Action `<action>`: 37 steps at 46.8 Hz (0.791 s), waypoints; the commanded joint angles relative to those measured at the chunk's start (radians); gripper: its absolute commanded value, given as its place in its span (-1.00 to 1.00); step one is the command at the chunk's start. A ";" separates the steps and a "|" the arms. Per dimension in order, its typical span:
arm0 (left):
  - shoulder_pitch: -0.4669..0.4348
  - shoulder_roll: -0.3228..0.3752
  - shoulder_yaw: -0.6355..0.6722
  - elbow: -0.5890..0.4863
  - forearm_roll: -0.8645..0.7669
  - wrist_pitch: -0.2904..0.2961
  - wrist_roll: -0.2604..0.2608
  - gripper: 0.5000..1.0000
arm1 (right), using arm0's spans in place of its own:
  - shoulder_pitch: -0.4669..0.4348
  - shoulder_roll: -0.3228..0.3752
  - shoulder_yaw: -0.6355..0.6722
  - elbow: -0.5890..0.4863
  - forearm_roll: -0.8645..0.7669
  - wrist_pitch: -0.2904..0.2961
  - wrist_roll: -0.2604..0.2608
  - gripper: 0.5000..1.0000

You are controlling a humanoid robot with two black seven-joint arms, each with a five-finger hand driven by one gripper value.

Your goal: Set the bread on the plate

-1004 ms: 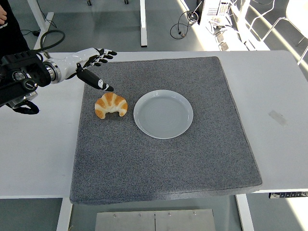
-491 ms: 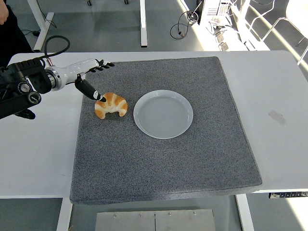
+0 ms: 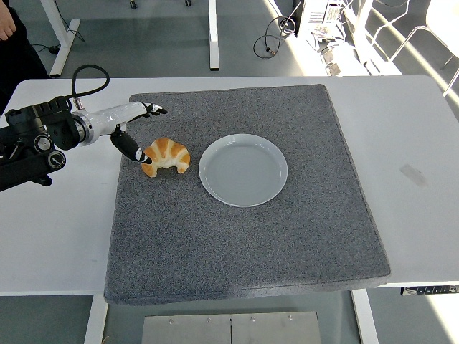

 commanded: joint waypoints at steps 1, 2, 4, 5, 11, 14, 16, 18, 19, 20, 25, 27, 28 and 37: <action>0.000 -0.001 0.014 0.002 0.002 0.000 0.000 0.76 | 0.000 0.000 0.000 0.000 0.000 -0.001 0.000 1.00; 0.000 -0.005 0.017 0.002 0.003 0.000 0.000 0.76 | 0.000 0.000 0.000 0.000 0.000 0.001 0.001 1.00; 0.000 -0.014 0.020 0.004 0.016 0.000 0.002 0.76 | 0.000 0.000 0.000 0.000 0.000 -0.001 0.000 1.00; 0.000 -0.018 0.020 0.005 0.022 0.000 0.002 0.76 | 0.000 0.000 0.001 0.000 0.000 0.001 0.000 1.00; 0.004 -0.040 0.020 0.015 0.037 0.000 0.002 0.75 | 0.000 0.000 0.000 0.000 0.000 0.001 0.000 1.00; 0.004 -0.054 0.020 0.021 0.037 0.000 0.002 0.74 | 0.000 0.000 0.000 0.000 0.000 -0.001 0.000 1.00; 0.004 -0.060 0.020 0.025 0.037 0.000 0.002 0.72 | 0.000 0.000 0.000 0.000 0.000 0.001 0.000 1.00; 0.006 -0.063 0.020 0.030 0.037 0.000 0.002 0.71 | 0.000 0.000 0.000 0.000 0.000 0.001 0.000 1.00; 0.006 -0.063 0.020 0.031 0.037 0.000 0.002 0.70 | 0.000 0.000 0.000 0.000 0.000 0.001 0.000 1.00; 0.006 -0.066 0.020 0.035 0.037 0.000 0.002 0.68 | 0.000 0.000 0.000 0.000 0.000 0.001 0.000 1.00; 0.010 -0.074 0.020 0.054 0.037 0.000 0.002 0.62 | 0.000 0.000 0.000 0.000 0.000 -0.001 0.000 1.00; 0.012 -0.077 0.021 0.061 0.037 0.000 0.002 0.60 | 0.000 0.000 0.001 0.000 0.000 -0.001 0.000 1.00; 0.014 -0.081 0.021 0.064 0.037 0.000 0.002 0.59 | 0.000 0.000 0.000 0.000 0.000 0.001 0.000 1.00; 0.018 -0.100 0.021 0.081 0.039 0.001 0.002 0.53 | 0.000 0.000 0.000 0.000 0.000 0.001 0.000 1.00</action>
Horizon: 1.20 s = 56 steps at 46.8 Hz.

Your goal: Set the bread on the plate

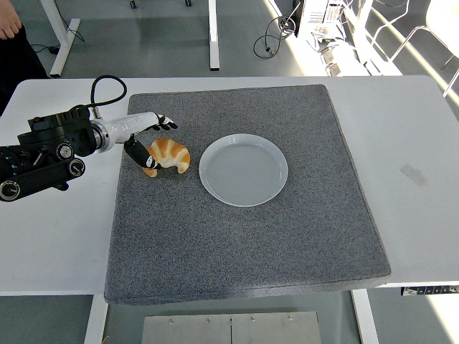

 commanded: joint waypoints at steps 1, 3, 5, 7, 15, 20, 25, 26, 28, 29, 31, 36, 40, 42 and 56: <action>0.002 -0.009 0.000 0.002 0.001 0.001 -0.002 0.53 | 0.000 0.000 0.000 0.000 0.000 -0.001 0.000 1.00; 0.005 -0.010 0.000 0.006 0.001 0.001 -0.002 0.52 | 0.000 0.000 0.000 0.000 0.000 0.001 0.000 1.00; 0.005 -0.015 0.000 0.011 0.003 0.003 0.000 0.51 | 0.000 0.000 0.000 0.000 0.000 -0.001 0.000 1.00; 0.007 -0.020 0.000 0.014 0.010 0.012 0.000 0.48 | 0.000 0.000 0.000 0.000 0.000 -0.001 0.000 1.00; 0.027 -0.032 0.002 0.022 0.030 0.037 -0.002 0.48 | 0.000 0.000 0.000 0.000 0.000 0.001 0.000 1.00; 0.033 -0.041 0.002 0.029 0.038 0.049 -0.002 0.35 | 0.000 0.000 0.000 0.000 0.000 -0.001 0.000 1.00; 0.033 -0.041 0.002 0.032 0.041 0.050 -0.003 0.04 | 0.000 0.000 0.000 0.000 0.000 -0.001 0.000 1.00; 0.033 -0.040 0.002 0.032 0.041 0.050 -0.003 -0.03 | 0.000 0.000 0.000 0.000 0.000 0.001 0.000 1.00; 0.033 -0.040 0.002 0.034 0.041 0.050 -0.003 -0.14 | 0.000 0.000 0.000 0.000 0.000 -0.001 0.000 1.00; 0.034 -0.040 0.003 0.034 0.041 0.050 -0.003 -0.19 | 0.000 0.000 0.000 0.000 0.000 -0.001 0.000 1.00; 0.036 -0.041 0.003 0.036 0.041 0.050 -0.003 -0.27 | 0.000 0.000 0.000 0.000 0.000 0.001 0.000 1.00; 0.044 -0.041 0.002 0.040 0.043 0.050 -0.008 -0.34 | 0.000 0.000 0.000 0.000 0.000 0.001 0.000 1.00; 0.045 -0.043 0.002 0.045 0.043 0.052 -0.011 -0.34 | 0.000 0.000 0.000 0.000 0.000 0.001 0.000 1.00; 0.045 -0.043 0.002 0.045 0.043 0.052 -0.011 -0.40 | 0.000 0.000 0.000 0.000 0.000 0.001 0.000 1.00; 0.016 -0.033 -0.021 0.045 0.026 0.052 -0.011 -0.81 | 0.000 0.000 0.000 0.000 0.000 -0.001 0.000 1.00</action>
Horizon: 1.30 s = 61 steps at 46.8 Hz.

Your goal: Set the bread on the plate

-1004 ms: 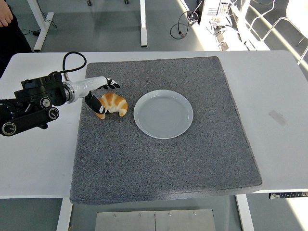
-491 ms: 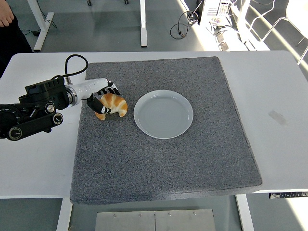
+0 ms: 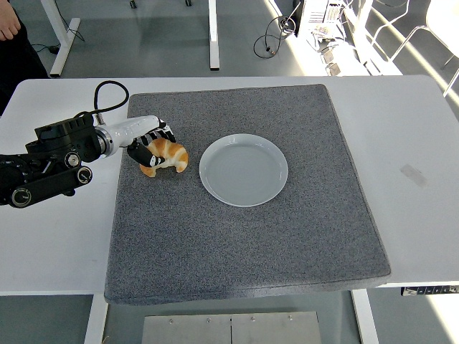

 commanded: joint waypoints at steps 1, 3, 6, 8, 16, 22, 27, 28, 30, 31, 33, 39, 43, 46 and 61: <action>-0.016 0.000 -0.014 0.000 -0.005 -0.001 0.000 -0.84 | 0.000 0.000 0.000 0.000 0.000 -0.001 0.000 1.00; -0.020 0.000 -0.028 -0.002 -0.005 -0.001 0.000 -0.86 | 0.000 0.000 0.000 0.000 0.000 -0.001 0.000 1.00; -0.021 0.000 -0.037 -0.003 -0.005 -0.003 0.000 -0.88 | 0.000 0.000 0.001 0.000 0.000 -0.001 0.000 1.00; -0.023 0.002 -0.038 -0.003 -0.005 -0.003 0.000 -0.96 | 0.000 0.000 0.000 0.000 0.000 -0.001 0.000 1.00; -0.044 0.000 -0.060 -0.008 -0.006 -0.004 0.001 -0.97 | 0.000 0.000 0.001 0.000 0.000 0.000 0.000 1.00; -0.070 -0.007 -0.083 -0.011 -0.009 -0.004 0.004 -0.97 | 0.000 0.000 0.000 0.000 0.000 -0.001 0.000 1.00; -0.098 -0.035 -0.086 -0.013 -0.037 -0.004 0.006 -0.96 | 0.000 0.000 0.000 0.000 0.000 -0.001 0.000 1.00; -0.102 -0.046 -0.086 -0.013 -0.045 -0.004 0.006 -0.96 | 0.000 0.000 0.000 0.000 0.000 -0.001 0.000 1.00; -0.110 -0.063 -0.086 -0.013 -0.051 -0.004 0.006 -0.96 | 0.000 0.000 0.000 0.000 0.000 0.000 0.000 1.00; -0.112 -0.072 -0.086 -0.013 -0.051 -0.004 0.006 -0.96 | 0.000 0.000 0.000 0.000 0.000 0.000 0.000 1.00; -0.112 -0.084 -0.086 -0.013 -0.051 -0.004 0.006 -0.96 | 0.000 0.000 0.000 0.000 0.000 0.000 0.000 1.00; -0.112 -0.128 -0.086 -0.011 -0.051 -0.004 0.007 -0.96 | 0.000 0.000 0.000 0.000 0.000 0.000 0.000 1.00; -0.108 -0.158 -0.083 -0.011 -0.049 -0.003 0.007 -0.96 | 0.000 0.000 0.000 0.000 0.000 0.000 0.000 1.00; -0.104 -0.175 -0.083 -0.011 -0.046 -0.003 0.007 -0.96 | 0.000 0.000 0.000 0.000 0.000 0.000 0.000 1.00; -0.073 -0.233 -0.074 0.007 -0.034 -0.003 0.007 -0.95 | 0.000 0.000 0.000 0.000 0.000 0.000 0.000 1.00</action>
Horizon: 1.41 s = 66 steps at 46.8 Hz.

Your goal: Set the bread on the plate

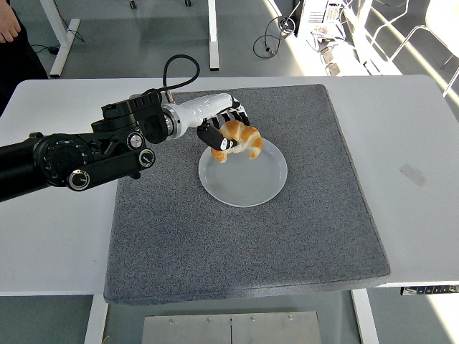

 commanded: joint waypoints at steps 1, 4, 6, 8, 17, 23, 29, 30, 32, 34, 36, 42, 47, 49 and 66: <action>0.008 -0.014 0.003 0.011 0.003 0.001 -0.001 -0.95 | 0.000 0.000 0.000 0.000 0.000 0.001 0.000 1.00; 0.014 -0.025 0.003 0.019 0.005 0.000 -0.001 -0.95 | 0.000 0.000 0.000 0.000 0.000 0.001 0.000 1.00; 0.019 -0.029 0.004 0.023 0.006 0.001 -0.001 -0.95 | 0.000 0.000 0.000 0.000 0.000 -0.001 0.000 1.00; 0.026 -0.036 0.004 0.032 0.006 0.001 -0.001 -0.95 | 0.000 0.000 0.000 0.000 0.000 -0.001 0.000 1.00; 0.059 -0.072 0.015 0.082 0.057 0.001 -0.001 -0.94 | 0.000 0.000 0.000 0.000 0.000 0.001 0.000 1.00; 0.071 -0.085 0.017 0.097 0.060 0.001 -0.001 -0.94 | 0.000 0.000 0.000 0.000 0.000 0.001 0.000 1.00; 0.072 -0.085 0.017 0.097 0.060 0.001 -0.001 -0.91 | 0.000 0.000 0.000 0.000 0.000 0.001 0.000 1.00; 0.072 -0.085 0.015 0.097 0.058 0.001 -0.001 -0.87 | 0.000 0.000 0.000 0.000 0.000 0.001 0.000 1.00; 0.072 -0.085 0.015 0.097 0.057 0.000 -0.001 -0.70 | 0.000 0.000 0.000 0.000 0.000 -0.001 0.000 1.00; 0.072 -0.085 0.015 0.098 0.049 0.001 -0.001 -0.45 | 0.000 0.000 0.000 0.000 0.000 -0.001 0.000 1.00; 0.074 -0.085 0.015 0.098 0.046 0.000 -0.001 -0.03 | 0.000 0.000 0.000 0.000 0.000 0.001 0.002 1.00; 0.074 -0.085 0.013 0.097 0.043 0.000 -0.002 0.69 | 0.000 0.000 0.000 0.000 0.000 0.001 0.000 1.00; 0.074 -0.083 0.010 0.097 0.043 0.000 -0.004 0.85 | 0.000 0.000 0.000 0.000 0.000 -0.001 0.000 1.00; 0.074 -0.083 0.010 0.097 0.043 0.000 -0.004 0.86 | 0.000 0.000 0.000 0.000 0.000 0.001 0.000 1.00; 0.075 -0.046 -0.166 0.097 -0.176 0.004 -0.021 0.86 | 0.000 0.000 0.000 0.000 0.000 0.001 0.000 1.00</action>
